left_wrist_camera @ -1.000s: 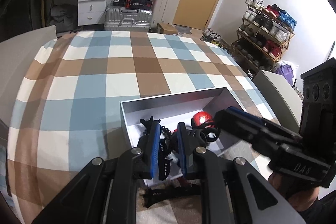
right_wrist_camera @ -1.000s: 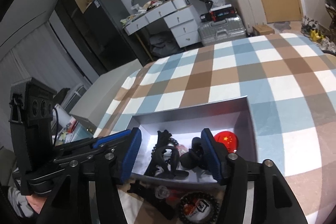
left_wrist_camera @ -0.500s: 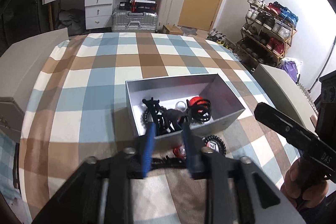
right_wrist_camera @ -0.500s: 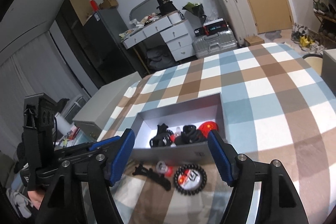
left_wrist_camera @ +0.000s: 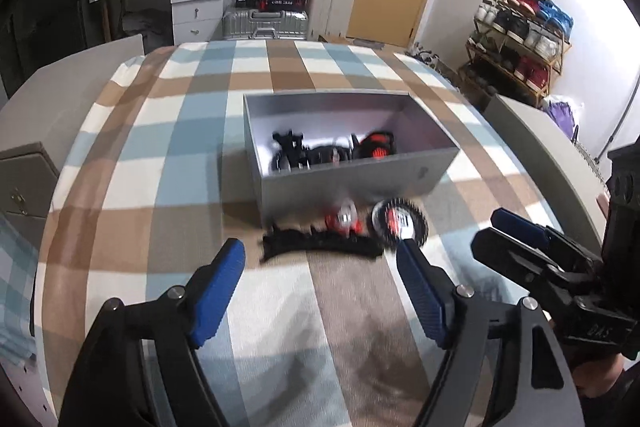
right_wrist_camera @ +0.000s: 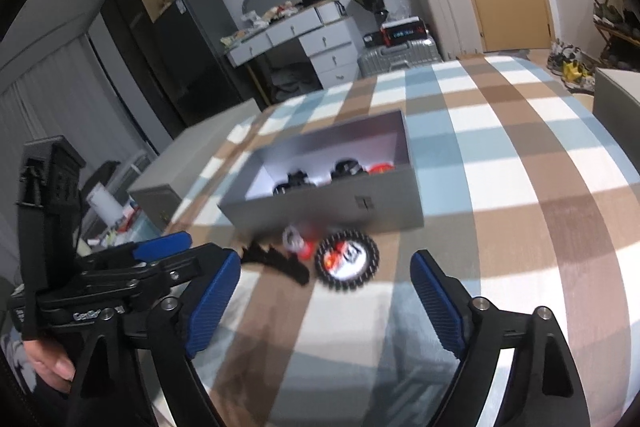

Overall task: Organize jewelry
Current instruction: 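Withdraw both tools from the box toward the remaining items, then grasp the black beaded coil bracelet with the right gripper, then grasp the second black claw clip with the left gripper while the right gripper holds the bracelet, then lift the claw clip and bracelet and carry both toward the grey box, then lower the claw clip and bracelet into the box and open both grippers, then grasp the white round CHINA badge with the right gripper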

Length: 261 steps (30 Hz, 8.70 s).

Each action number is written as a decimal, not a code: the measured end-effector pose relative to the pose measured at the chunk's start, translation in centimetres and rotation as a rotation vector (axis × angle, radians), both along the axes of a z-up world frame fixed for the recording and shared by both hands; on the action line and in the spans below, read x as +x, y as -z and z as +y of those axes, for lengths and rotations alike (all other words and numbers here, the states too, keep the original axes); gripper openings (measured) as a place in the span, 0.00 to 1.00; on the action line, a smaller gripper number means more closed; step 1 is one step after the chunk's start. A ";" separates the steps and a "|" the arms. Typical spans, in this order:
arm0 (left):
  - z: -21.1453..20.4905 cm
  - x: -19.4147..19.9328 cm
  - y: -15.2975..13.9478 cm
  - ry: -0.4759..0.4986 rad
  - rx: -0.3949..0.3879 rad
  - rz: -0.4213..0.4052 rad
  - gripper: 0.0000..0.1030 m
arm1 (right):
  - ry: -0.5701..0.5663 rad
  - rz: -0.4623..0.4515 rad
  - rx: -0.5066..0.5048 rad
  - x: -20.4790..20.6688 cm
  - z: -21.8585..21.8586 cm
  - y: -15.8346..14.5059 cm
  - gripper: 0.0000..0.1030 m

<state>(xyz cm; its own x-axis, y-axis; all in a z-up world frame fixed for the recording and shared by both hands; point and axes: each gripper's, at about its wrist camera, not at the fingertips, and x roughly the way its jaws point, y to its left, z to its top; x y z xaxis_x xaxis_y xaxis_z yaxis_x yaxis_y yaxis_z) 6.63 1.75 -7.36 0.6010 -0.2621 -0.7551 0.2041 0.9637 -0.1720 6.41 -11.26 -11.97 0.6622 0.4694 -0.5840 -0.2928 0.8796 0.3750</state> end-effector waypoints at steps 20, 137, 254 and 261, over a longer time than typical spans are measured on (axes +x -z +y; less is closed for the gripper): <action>2.1 -2.2 2.6 -0.031 -0.049 0.006 0.87 | -0.036 0.098 -0.101 3.9 2.0 3.2 0.87; 0.2 -2.3 2.4 0.017 0.027 0.151 0.15 | 0.023 0.012 -0.081 -2.1 -0.6 1.2 0.09; 1.5 -1.9 1.4 -0.023 -0.054 -0.057 0.84 | 0.004 0.005 -0.072 0.8 1.8 1.3 0.88; 3.2 -2.9 2.9 -0.091 -0.081 -0.002 0.84 | -0.016 0.105 -0.094 3.0 2.8 3.4 0.88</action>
